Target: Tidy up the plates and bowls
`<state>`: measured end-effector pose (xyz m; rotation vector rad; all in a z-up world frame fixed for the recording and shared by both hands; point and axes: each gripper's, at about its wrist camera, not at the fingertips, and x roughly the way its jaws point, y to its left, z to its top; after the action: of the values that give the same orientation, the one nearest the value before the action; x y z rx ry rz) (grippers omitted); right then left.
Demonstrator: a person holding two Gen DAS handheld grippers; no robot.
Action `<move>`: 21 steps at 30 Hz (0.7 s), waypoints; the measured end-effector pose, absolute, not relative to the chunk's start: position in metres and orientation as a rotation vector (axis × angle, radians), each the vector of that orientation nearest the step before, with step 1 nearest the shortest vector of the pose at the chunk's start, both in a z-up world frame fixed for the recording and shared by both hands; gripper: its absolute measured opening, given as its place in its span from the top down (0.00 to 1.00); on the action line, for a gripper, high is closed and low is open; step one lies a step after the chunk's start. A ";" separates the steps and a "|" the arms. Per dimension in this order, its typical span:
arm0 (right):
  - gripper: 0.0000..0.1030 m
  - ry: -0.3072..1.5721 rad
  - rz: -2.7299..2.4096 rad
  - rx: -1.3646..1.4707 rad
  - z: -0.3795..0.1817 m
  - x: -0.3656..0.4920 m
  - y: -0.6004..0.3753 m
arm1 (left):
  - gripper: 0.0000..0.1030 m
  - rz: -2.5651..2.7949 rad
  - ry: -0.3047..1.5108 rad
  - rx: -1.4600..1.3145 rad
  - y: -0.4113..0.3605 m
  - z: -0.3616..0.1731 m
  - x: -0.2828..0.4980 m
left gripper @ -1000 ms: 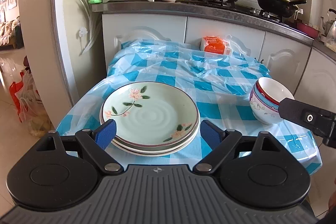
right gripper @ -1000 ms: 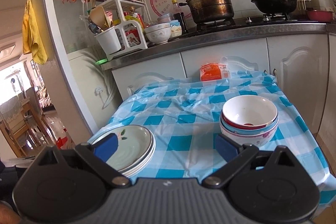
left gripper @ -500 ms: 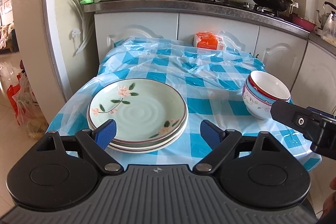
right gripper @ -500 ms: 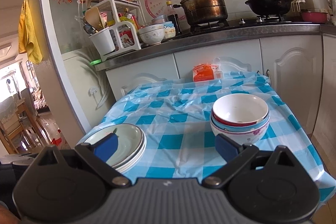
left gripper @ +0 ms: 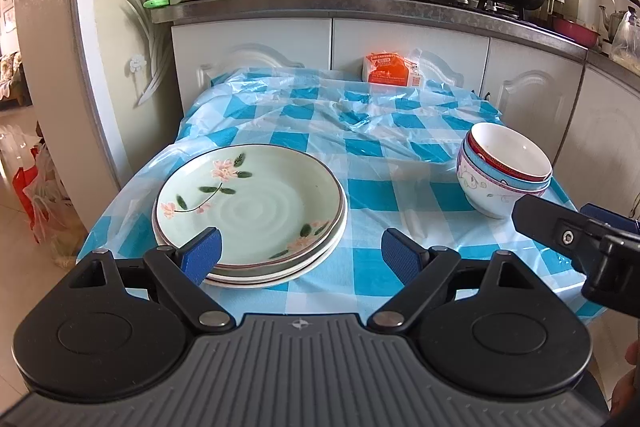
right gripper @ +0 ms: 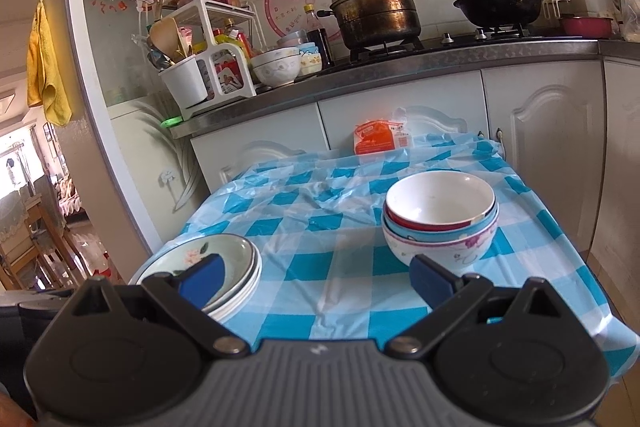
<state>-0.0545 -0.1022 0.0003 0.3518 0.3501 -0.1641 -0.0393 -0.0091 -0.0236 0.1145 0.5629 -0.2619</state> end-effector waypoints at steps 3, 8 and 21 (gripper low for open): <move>0.04 0.354 -0.165 0.356 -0.002 -0.054 -0.103 | 0.00 -0.268 0.564 0.122 -0.010 -0.025 -0.039; 0.04 0.349 -0.168 0.359 -0.004 -0.055 -0.105 | 0.00 -0.274 0.552 0.117 -0.009 -0.024 -0.038; 0.04 0.351 -0.164 0.365 -0.009 -0.054 -0.107 | 0.00 -0.256 0.515 0.093 -0.009 -0.026 -0.034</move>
<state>-0.0538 -0.1073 -0.0087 0.3655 0.3508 -0.1643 -0.0342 -0.0094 -0.0261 0.0935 0.5145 -0.2559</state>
